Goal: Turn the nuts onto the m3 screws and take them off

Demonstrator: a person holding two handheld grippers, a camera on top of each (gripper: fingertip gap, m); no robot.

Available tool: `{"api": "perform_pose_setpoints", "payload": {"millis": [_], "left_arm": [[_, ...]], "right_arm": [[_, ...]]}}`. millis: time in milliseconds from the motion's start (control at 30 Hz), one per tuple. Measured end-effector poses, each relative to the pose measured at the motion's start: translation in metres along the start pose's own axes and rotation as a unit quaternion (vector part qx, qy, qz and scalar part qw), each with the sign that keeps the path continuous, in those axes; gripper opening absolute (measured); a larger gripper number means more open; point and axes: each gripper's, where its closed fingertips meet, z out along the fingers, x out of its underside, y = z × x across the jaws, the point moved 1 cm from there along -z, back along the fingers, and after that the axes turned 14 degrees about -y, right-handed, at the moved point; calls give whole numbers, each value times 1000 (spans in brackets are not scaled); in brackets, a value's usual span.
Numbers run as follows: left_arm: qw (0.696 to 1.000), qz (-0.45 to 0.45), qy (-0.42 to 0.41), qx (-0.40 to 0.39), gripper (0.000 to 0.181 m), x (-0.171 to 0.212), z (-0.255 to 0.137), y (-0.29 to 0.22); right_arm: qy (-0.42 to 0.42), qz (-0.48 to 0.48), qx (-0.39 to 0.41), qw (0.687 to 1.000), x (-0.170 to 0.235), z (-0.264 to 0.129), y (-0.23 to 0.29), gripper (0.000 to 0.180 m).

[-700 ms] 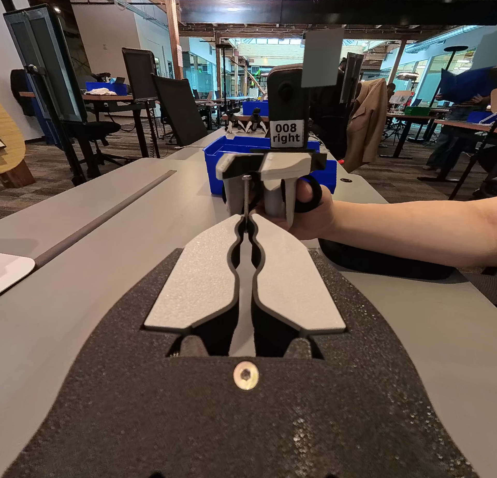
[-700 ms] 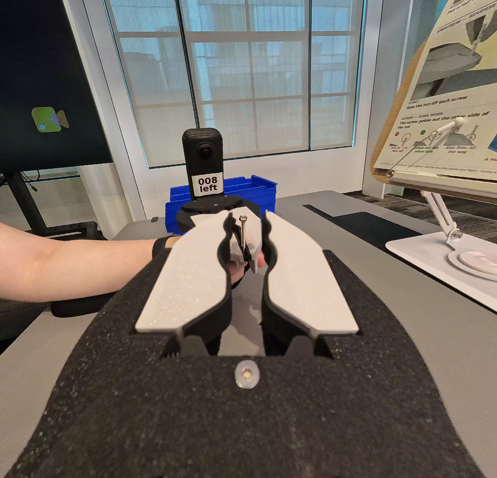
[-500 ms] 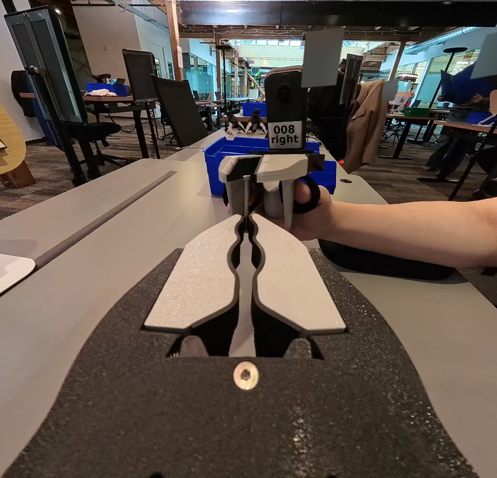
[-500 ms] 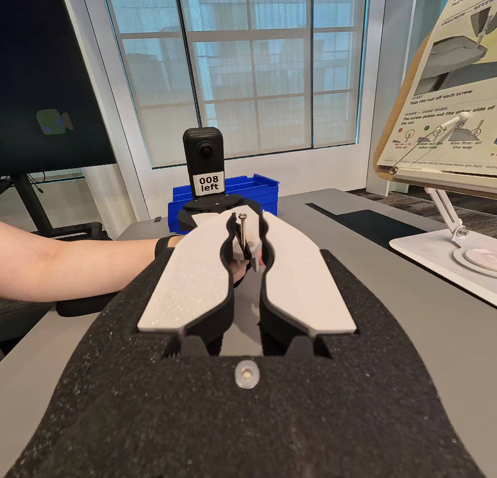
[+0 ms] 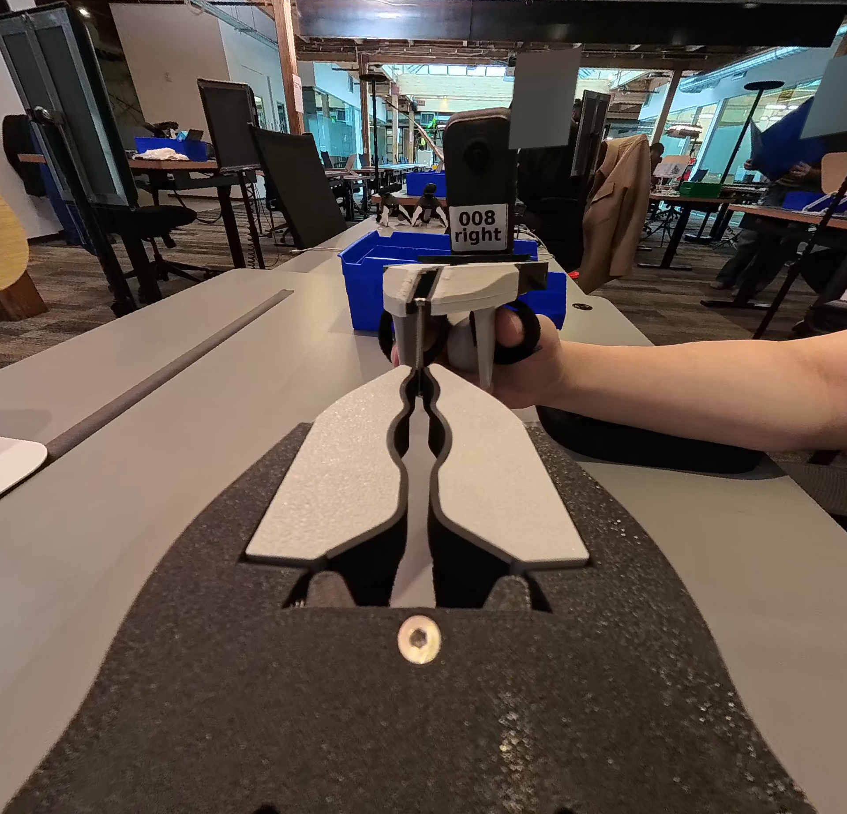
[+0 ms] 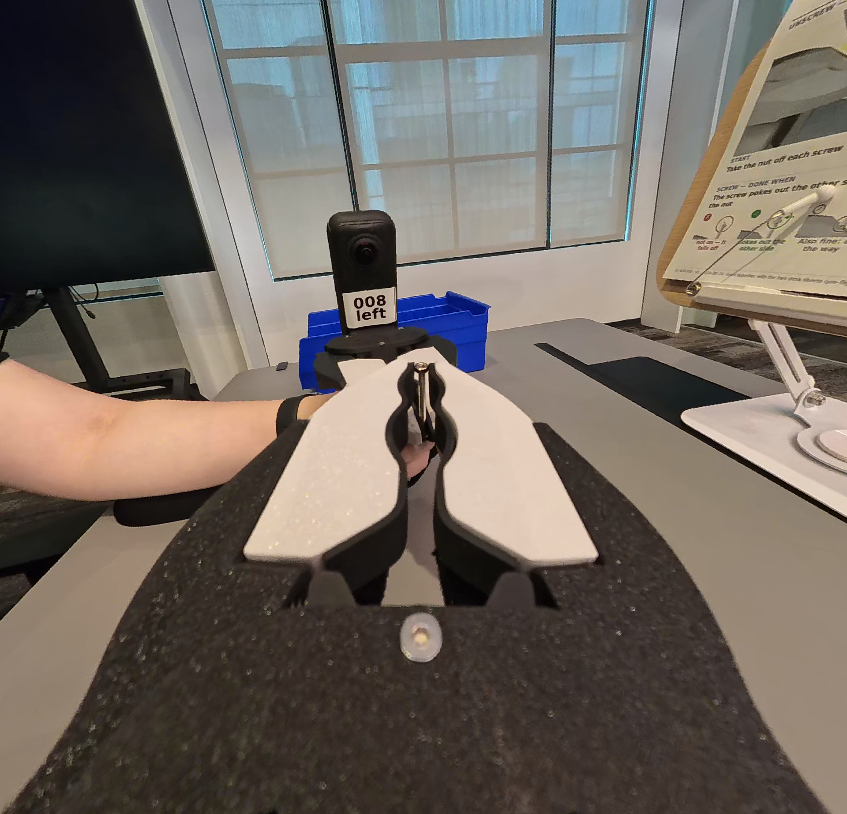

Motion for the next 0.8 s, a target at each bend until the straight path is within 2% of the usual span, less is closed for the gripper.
{"api": "perform_pose_setpoints", "payload": {"millis": [233,467,700,800], "left_arm": [[1000,-7,2,6,2,1,1,-2],[1000,-5,4,-7,2,1,-1,3],[999,-5,-20,-27,2,-10,-8,9],[999,-9,-26,-31,2,-12,-9,11]], "right_arm": [[-18,-21,-10,1000,-8,0,5,5],[-31,-67,20,997,-22,-4,0,6],[-1,-135,90,987,-45,-30,0,5],[-20,-147,126,981,-78,-49,8,5]]}}
